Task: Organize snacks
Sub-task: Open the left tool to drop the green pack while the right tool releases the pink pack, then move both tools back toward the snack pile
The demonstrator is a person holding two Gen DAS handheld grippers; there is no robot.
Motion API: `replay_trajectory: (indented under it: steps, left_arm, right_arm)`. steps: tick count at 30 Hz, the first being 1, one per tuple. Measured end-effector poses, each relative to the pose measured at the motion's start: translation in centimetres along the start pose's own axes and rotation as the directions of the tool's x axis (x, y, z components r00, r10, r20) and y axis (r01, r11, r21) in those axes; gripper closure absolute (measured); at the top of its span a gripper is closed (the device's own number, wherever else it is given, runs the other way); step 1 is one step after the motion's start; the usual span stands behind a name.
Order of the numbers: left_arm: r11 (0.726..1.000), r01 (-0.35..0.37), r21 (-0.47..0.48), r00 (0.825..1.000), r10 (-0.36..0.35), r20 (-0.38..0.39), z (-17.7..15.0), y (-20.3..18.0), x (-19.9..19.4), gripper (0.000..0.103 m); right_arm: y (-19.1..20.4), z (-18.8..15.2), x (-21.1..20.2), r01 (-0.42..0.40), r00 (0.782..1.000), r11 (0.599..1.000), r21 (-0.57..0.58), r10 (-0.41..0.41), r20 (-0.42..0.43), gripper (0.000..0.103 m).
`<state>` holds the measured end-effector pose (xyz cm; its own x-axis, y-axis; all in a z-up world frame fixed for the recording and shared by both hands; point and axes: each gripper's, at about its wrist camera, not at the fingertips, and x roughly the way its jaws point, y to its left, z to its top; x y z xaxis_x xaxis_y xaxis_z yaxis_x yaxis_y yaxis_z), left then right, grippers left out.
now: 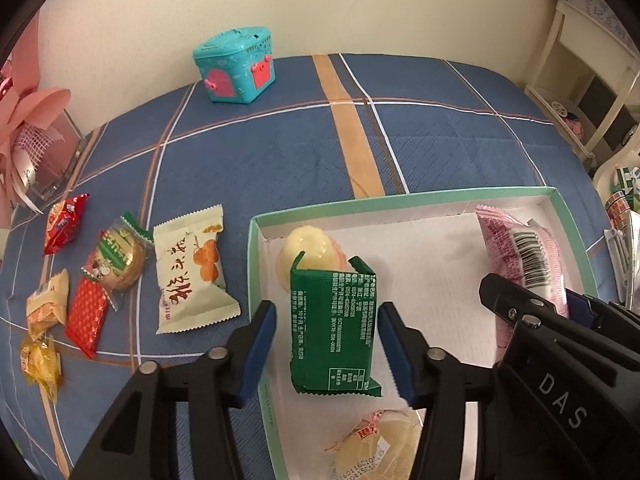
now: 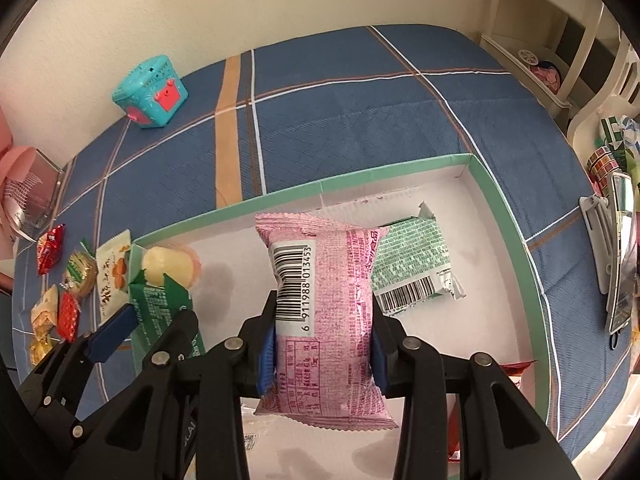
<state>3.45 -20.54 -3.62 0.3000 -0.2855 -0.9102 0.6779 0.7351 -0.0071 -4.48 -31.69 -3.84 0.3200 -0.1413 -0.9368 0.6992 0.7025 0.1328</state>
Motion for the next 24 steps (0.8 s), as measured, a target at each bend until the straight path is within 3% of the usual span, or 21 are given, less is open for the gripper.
replay_trajectory:
  steps: [4, 9, 11, 17, 21, 24]
  left_arm:
    - [1.0, 0.012, -0.008, 1.0, -0.012, -0.009, 0.0, 0.3, 0.0, 0.035]
    - [1.0, 0.024, -0.015, 0.999, -0.024, -0.022, -0.1, 0.4, 0.0, 0.031]
    - [1.0, 0.02, -0.015, 0.999, -0.02, -0.029, -0.1, 0.5, 0.0, 0.028]
    - [0.999, -0.002, -0.038, 1.0, 0.001, -0.025, -0.1, 1.0, -0.3, 0.014]
    - [0.998, -0.022, -0.055, 1.0, 0.021, -0.006, 0.0, 1.6, -0.8, 0.0]
    - [0.997, -0.028, -0.068, 1.0, 0.028, 0.005, 0.1, 2.0, -1.4, 0.0]
  right_arm:
    - [-0.2, 0.1, 0.2, 0.017, 1.0, 1.0, 0.007, -0.017, -0.018, 0.048]
    - [-0.5, 0.0, 0.3, 0.03, 0.999, 0.999, 0.016, -0.029, -0.037, 0.042]
    - [-0.9, 0.0, 0.4, 0.033, 0.998, 0.999, 0.03, -0.032, -0.05, 0.032]
    - [-2.0, -0.2, 0.2, 0.031, 0.997, 0.997, 0.075, -0.026, -0.069, 0.023]
    - [-2.4, -0.1, -0.4, 0.03, 0.998, 0.995, 0.097, -0.024, -0.064, 0.022]
    - [-2.8, 0.0, -1.2, 0.024, 0.998, 0.994, 0.111, -0.018, -0.052, 0.022]
